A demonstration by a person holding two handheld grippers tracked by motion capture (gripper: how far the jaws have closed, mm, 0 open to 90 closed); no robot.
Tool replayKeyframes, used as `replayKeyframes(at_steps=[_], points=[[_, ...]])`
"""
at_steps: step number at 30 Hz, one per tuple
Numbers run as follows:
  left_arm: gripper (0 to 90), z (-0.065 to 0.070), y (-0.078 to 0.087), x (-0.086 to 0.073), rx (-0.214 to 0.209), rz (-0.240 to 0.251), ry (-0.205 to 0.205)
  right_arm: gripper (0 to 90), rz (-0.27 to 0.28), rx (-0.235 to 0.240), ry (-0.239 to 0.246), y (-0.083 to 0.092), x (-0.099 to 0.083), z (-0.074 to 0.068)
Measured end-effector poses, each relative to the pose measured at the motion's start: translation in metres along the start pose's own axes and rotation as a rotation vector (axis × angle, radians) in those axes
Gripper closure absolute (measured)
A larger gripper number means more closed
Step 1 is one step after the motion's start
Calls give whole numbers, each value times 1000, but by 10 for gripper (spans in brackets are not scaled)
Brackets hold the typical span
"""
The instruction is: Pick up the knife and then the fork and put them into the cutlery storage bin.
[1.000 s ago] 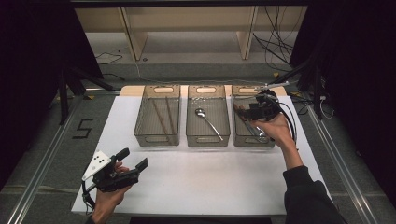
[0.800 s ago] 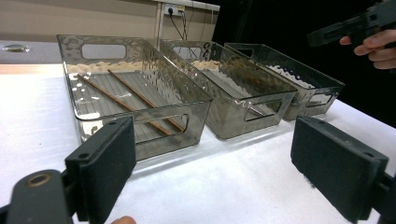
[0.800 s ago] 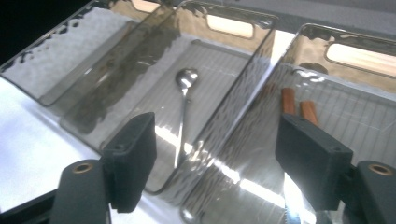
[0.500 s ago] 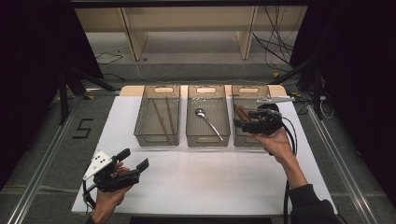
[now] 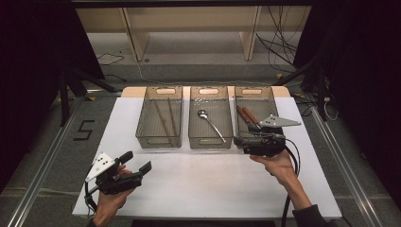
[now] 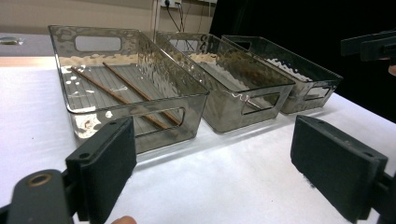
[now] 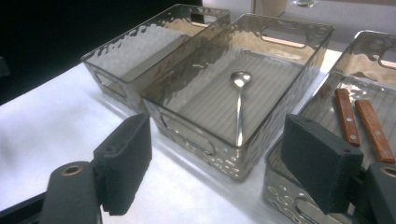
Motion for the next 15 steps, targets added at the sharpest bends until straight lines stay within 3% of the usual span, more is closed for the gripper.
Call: replayKeyframes(at_steps=[15], points=[[142,1,-1,-2,-12,-17,2,252,62,32,13,10,-16,-22]])
Point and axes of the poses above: each handheld gripper's, and its own axes: y roughly backward along the jaws, x roughly out of its top, z roughly to its right, the point moved 9 cm from there along -y, roughly forward along the jaws, and after that the axes turned 2 degrees about -x, right-handed, at the moved point
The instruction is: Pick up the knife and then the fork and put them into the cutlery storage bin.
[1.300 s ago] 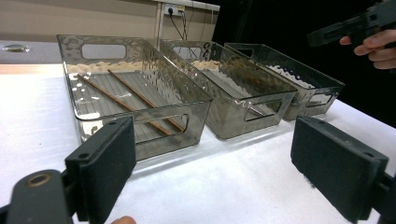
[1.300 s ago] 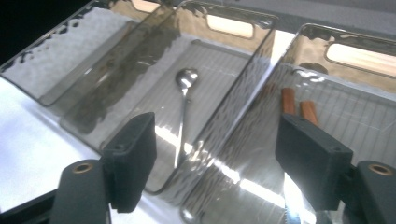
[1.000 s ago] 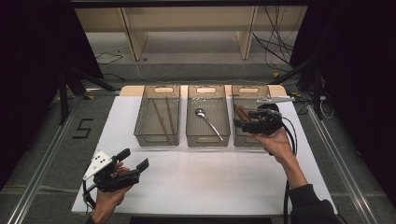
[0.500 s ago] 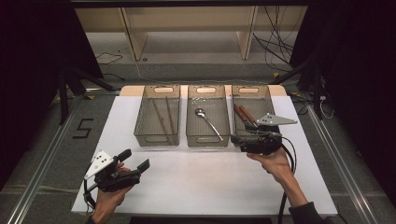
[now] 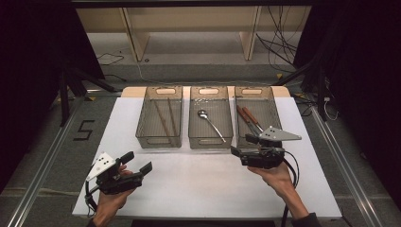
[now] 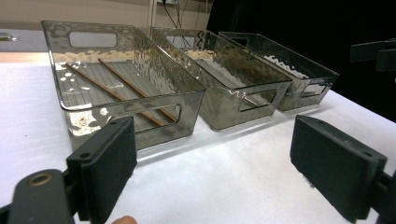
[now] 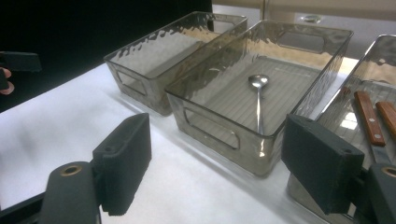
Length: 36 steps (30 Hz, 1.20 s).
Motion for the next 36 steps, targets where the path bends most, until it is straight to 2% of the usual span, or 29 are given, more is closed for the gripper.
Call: replayKeyframes(at_steps=[7,16,22,26,31,36], points=[[142,1,0,0,-6,-3,2,255,25,-8,-6,10,-14,-4],[143,2,0,-1,-12,-5,2,250,17,-17,-20,22,-40,-8],[143,3,0,-1,-14,-11,-2,245,28,-27,-35,29,-50,-9],[144,3,-1,-1,-17,-13,-3,234,13,-27,-39,30,-59,-12],[145,4,-1,-2,-21,-18,-8,217,3,-36,-34,28,-64,-12],[147,5,-2,-2,-24,-21,-11,214,18,-48,-33,29,-62,-9]])
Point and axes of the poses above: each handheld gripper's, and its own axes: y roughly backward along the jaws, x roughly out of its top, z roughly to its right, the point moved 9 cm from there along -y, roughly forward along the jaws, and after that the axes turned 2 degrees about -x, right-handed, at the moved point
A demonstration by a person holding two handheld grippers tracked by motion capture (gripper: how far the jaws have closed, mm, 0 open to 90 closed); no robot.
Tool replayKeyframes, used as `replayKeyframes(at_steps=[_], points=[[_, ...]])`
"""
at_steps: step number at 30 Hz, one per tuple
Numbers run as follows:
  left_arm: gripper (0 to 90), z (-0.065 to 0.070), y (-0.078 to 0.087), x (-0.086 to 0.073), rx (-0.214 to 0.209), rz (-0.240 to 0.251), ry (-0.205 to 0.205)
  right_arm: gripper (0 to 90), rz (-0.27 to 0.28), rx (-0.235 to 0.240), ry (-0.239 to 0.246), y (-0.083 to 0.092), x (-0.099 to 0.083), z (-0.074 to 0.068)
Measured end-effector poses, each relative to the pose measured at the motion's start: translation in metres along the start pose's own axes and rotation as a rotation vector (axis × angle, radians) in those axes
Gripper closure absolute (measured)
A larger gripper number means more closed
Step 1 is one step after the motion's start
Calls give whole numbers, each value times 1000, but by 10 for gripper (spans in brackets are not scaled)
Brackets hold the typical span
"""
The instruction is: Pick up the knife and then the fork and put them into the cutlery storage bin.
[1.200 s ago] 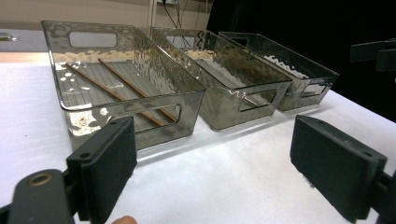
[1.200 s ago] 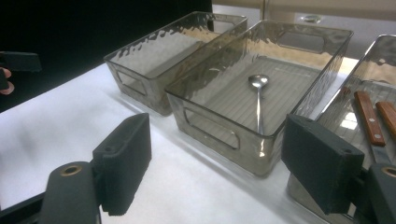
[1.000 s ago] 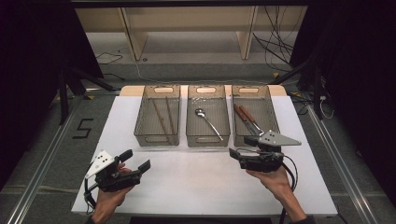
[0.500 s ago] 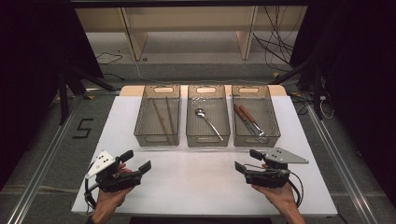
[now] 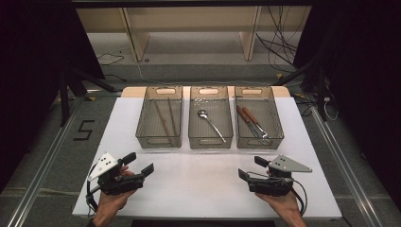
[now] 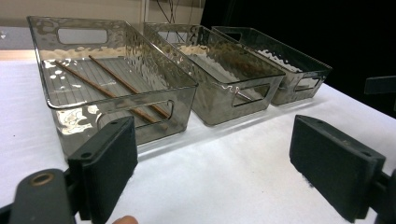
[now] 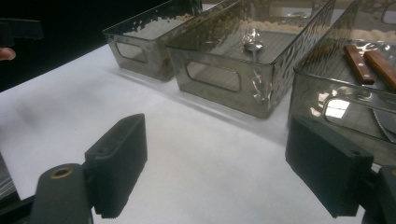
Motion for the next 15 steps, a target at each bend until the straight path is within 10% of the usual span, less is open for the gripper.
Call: replayKeyframes(at_steps=[15], points=[[147,0,0,0,1,1,0,214,-1,-1,2,0,1,0]])
Point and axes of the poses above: each handheld gripper's, and its own axes: y roughly backward along the jaws, x roughly out of its top, z roughly to its right, the point moved 9 cm from there along -y, roughly forward along the jaws, and after that the axes turned 2 degrees about -x, right-handed, at the moved point
